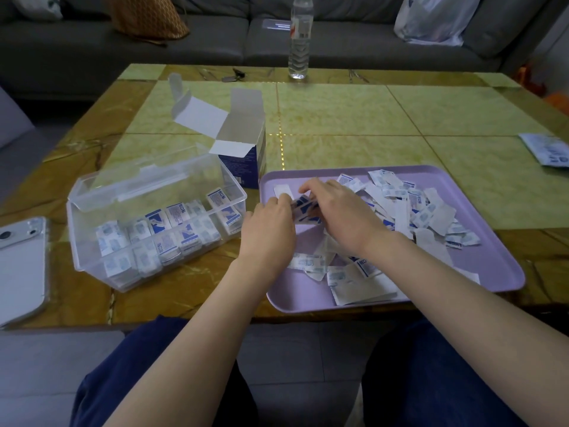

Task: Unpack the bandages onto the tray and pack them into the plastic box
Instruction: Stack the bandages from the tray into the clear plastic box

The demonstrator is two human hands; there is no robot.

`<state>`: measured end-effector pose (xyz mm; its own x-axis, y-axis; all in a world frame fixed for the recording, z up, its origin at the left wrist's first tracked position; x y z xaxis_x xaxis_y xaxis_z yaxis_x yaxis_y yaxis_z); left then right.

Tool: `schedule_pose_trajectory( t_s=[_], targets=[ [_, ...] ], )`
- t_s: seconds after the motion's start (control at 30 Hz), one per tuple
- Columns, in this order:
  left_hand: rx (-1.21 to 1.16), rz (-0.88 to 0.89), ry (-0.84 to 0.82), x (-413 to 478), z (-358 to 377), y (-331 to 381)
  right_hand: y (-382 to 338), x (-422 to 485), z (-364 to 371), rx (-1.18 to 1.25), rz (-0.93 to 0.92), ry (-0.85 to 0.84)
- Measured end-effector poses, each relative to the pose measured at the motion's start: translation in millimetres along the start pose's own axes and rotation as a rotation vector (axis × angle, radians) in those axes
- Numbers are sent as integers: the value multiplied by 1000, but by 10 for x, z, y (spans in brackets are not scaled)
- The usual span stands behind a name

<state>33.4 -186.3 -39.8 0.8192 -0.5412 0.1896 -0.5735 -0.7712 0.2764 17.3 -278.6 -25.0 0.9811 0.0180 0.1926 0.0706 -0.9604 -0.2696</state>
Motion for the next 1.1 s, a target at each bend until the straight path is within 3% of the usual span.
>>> schedule_pose_trajectory(
  t_s=[0.23, 0.43, 0.67, 0.77, 0.97, 1.1],
  targets=[
    [269, 45, -197, -31, 280, 8, 156, -61, 382, 255, 154, -144],
    [299, 83, -135, 0, 242, 116, 167, -51, 405, 449, 206, -134],
    [226, 73, -128, -20, 250, 18, 273, -91, 319, 337, 250, -22],
    [88, 33, -105, -24, 219, -53, 323, -90, 290, 313, 269, 4],
    [-136, 0, -116, -26, 219, -34, 184, -98, 336, 519, 269, 5],
    [-157, 15, -104, -21, 202, -42, 167, -64, 339, 535, 251, 1]
  ],
)
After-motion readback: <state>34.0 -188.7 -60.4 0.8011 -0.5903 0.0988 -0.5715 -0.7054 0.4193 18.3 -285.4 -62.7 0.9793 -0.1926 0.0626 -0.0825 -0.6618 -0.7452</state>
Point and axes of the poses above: each hand's wrist, its own x-axis towards the middle knuckle, its own z-axis out of the palm, y = z × x, the point moved 8 cm from there along x, towards the middle knuckle, and after that the axes turned 8 degrees about z, right-handed, at the moved point
